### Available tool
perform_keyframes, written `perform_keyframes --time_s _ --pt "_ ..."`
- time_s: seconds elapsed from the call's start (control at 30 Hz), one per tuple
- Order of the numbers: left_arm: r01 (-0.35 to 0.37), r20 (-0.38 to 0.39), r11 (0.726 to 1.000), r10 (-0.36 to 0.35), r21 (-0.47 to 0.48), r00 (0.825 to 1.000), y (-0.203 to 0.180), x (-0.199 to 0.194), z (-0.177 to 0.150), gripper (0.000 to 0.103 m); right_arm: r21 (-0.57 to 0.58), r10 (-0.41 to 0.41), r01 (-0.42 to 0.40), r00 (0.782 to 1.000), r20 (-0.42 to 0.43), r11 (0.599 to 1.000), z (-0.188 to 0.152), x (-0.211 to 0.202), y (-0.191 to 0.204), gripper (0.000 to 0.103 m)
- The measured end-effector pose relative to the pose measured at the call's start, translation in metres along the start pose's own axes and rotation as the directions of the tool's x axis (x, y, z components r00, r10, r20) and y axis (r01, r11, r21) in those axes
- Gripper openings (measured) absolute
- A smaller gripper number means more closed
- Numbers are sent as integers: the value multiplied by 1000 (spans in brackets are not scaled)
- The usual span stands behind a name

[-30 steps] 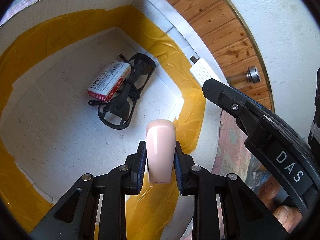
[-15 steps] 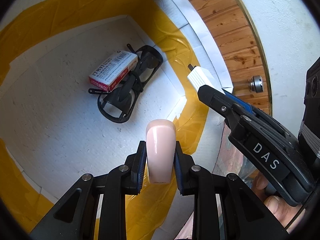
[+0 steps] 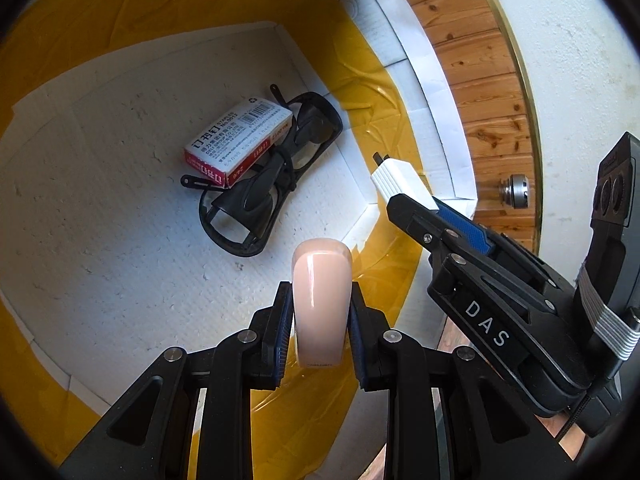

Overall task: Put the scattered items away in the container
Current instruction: 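Lower the pink cylinder and charger into the white box with both grippers, then open the left gripper releasing the cylinder while the right gripper releases the charger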

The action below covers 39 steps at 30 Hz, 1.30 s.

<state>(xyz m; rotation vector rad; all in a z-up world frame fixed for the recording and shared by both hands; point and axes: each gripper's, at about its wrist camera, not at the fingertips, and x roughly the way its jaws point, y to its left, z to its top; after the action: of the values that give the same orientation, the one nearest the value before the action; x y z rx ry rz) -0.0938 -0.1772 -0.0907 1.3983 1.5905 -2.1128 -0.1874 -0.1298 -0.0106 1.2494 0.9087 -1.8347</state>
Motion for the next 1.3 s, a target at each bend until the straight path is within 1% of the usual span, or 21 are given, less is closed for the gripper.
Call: perform_keyframes --time_s 0.2,0.3,0.33,0.37,0.4,0.63,0.73,0.87,0.97,1.1,1.2,1.3 --pt "-14 -2 1000 14 1 1000 1 4 2 27 1 -9 9 1000 -5 1000 2 1 -1 31" --pt "-21 -29 1000 21 13 999 -2 10 1 27 7 -12 12 1000 -6 1000 2 3 -1 31" --pt "-25 -34 1000 26 14 999 -3 12 1 35 10 -14 14 1000 -7 1000 3 3 -2 31" --pt "-27 -40 999 27 17 999 -4 13 0 39 13 -16 16 1000 -5 1000 3 4 -2 31" --pt "-30 -37 999 30 19 999 -4 14 0 40 19 -15 15 1000 -2 1000 3 4 -3 32" --pt "-29 -21 1000 29 10 999 -3 10 1 41 42 -13 13 1000 0 999 0 3 -6 33" --pt "-44 -13 999 45 28 999 -5 8 -1 41 58 -5 5 1000 -1 998 -1 2 -9 33" --pt "-67 29 995 65 78 997 -12 1 -4 41 71 1 -2 1000 7 997 -1 -3 -9 33" --pt "-110 87 987 100 120 991 -19 -8 -7 41 80 6 -7 1000 15 997 -1 -8 -8 33" --pt "-180 184 968 147 176 972 -27 -24 -12 41 104 24 -26 999 24 994 -3 -14 -9 33" --pt "-215 242 955 163 203 956 -30 -36 -14 41 122 35 -38 999 28 992 -7 -18 -9 33" --pt "-235 287 948 168 216 943 -33 -44 -15 41 145 51 -54 998 29 988 -12 -20 -12 34"
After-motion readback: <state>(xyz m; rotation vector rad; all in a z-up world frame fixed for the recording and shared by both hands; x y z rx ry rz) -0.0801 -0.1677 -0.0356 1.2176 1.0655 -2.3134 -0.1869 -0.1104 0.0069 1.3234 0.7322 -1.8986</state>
